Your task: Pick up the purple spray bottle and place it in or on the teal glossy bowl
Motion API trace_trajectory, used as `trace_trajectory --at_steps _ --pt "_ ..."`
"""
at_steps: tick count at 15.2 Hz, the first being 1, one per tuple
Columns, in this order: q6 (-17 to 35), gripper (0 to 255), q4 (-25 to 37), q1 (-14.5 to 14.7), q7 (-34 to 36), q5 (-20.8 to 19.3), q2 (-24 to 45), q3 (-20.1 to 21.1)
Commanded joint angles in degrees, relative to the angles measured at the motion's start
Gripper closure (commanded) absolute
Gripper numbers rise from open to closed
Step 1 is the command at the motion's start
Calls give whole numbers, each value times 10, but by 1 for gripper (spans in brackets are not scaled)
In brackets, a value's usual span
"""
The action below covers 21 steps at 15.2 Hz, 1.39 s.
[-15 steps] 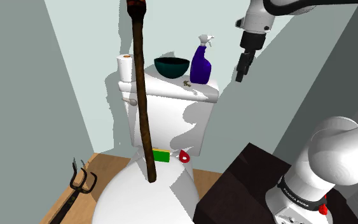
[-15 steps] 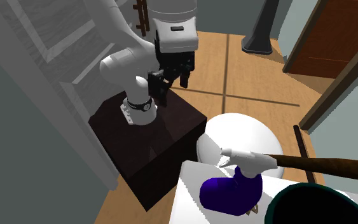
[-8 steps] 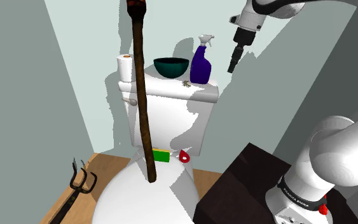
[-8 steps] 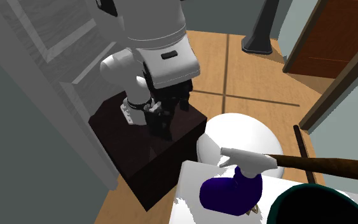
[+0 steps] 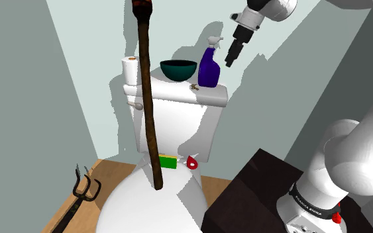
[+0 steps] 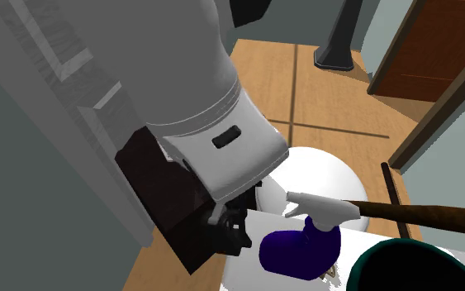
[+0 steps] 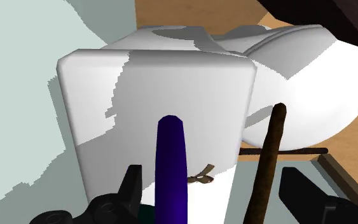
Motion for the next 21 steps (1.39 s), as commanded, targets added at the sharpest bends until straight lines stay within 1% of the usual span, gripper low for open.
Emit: trace_trajectory --at_steps 1,2,10,17,18,21 --pt "-4 0 50 13 -66 50 50 -28" --pt "-6 0 61 14 -80 63 61 -34" --pt "47 0 21 19 -90 77 77 -29" --pt "47 0 21 19 -90 77 77 -29" --pt "47 255 21 19 -90 77 77 -29" --pt "47 255 21 19 -90 77 77 -29"
